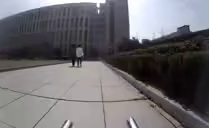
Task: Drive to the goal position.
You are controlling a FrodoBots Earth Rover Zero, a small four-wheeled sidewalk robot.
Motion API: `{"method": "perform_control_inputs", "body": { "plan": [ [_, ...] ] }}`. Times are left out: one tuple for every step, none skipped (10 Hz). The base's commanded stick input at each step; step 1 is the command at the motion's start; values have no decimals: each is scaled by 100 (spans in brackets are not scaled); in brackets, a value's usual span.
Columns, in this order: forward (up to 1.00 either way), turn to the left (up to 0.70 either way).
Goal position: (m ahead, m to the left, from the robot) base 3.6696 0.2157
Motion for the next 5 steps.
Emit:
{"method": "perform_control_inputs", "body": {
  "plan": [
    [70, 1],
    [70, 1],
    [70, 1],
    [70, 1],
    [70, 1]
  ]
}}
